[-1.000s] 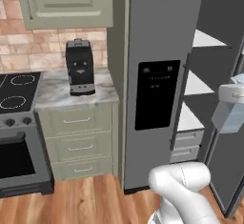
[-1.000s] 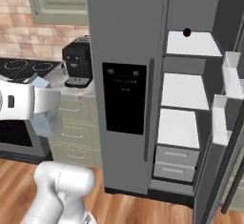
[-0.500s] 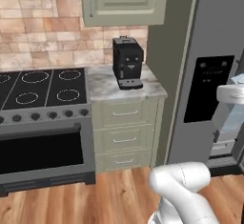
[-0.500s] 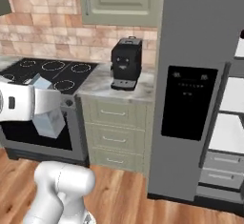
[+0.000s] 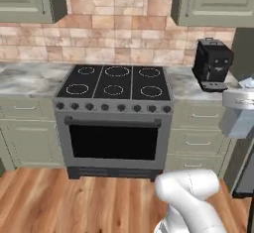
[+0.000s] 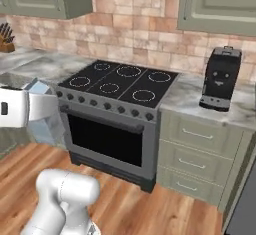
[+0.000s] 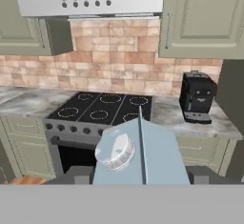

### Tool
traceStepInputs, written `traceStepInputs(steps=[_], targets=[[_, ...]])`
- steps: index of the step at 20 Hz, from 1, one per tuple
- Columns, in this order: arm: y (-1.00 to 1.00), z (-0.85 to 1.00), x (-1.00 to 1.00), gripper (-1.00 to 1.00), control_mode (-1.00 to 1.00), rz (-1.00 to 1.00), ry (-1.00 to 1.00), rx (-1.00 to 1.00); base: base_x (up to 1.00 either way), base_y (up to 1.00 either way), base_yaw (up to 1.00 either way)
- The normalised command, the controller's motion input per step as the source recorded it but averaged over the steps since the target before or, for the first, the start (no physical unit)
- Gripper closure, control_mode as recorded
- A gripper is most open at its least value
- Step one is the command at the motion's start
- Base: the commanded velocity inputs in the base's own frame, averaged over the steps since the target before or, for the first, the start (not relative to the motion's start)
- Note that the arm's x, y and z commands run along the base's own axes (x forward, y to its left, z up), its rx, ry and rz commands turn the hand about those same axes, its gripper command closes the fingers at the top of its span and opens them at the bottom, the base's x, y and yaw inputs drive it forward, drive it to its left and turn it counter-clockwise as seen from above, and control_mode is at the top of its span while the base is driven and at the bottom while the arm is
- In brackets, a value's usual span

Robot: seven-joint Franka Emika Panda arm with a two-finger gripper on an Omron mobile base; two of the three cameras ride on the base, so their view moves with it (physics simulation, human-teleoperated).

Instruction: Take out the milk from the fridge and place it on the tray on the counter. Then take the sugar cube near the tray and place it in the tray.

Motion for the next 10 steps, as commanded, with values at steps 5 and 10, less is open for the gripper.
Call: traceStepInputs(steps=[5, 10], targets=[[0.0, 0.0, 0.0, 1.0, 1.0, 0.0, 0.0, 0.0, 0.18, 0.66, 0.73], [0.0, 0.0, 0.0, 1.0, 1.0, 0.0, 0.0, 0.0, 0.33, 0.06, 0.85]])
